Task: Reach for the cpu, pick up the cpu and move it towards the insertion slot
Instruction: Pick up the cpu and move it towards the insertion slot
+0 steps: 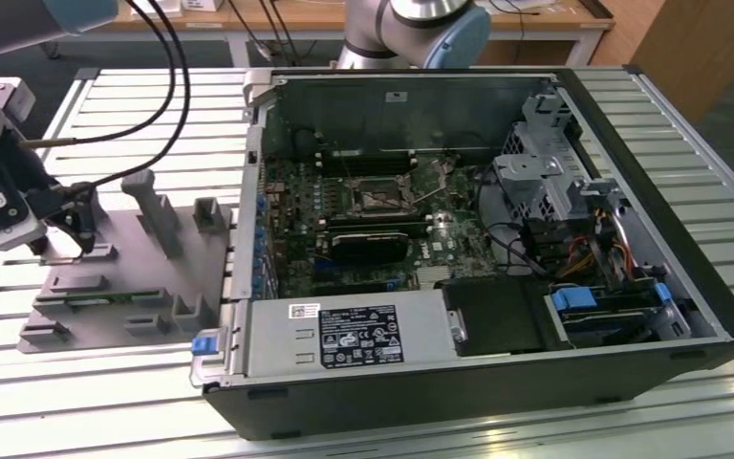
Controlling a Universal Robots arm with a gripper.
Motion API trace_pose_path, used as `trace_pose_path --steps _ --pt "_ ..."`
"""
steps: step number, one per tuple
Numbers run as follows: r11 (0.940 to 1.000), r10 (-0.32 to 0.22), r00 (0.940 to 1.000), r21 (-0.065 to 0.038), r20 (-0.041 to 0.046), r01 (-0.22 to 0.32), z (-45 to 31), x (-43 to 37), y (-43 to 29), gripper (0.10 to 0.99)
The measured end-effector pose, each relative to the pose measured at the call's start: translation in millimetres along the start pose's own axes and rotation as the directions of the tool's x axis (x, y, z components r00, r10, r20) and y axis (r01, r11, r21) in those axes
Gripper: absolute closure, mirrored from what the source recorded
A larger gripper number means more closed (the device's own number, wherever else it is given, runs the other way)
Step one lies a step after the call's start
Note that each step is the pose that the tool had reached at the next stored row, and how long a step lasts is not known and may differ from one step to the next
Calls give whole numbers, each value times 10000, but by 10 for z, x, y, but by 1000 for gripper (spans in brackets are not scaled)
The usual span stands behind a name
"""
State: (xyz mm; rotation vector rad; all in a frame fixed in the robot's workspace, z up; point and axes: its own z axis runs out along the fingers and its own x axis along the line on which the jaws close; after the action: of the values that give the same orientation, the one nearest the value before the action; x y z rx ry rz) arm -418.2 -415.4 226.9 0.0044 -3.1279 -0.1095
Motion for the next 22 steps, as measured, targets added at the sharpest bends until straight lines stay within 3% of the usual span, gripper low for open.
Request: trace_pose_path --steps 22 --pt "10000 0 10000 0 1 0 -339 4 24 541"
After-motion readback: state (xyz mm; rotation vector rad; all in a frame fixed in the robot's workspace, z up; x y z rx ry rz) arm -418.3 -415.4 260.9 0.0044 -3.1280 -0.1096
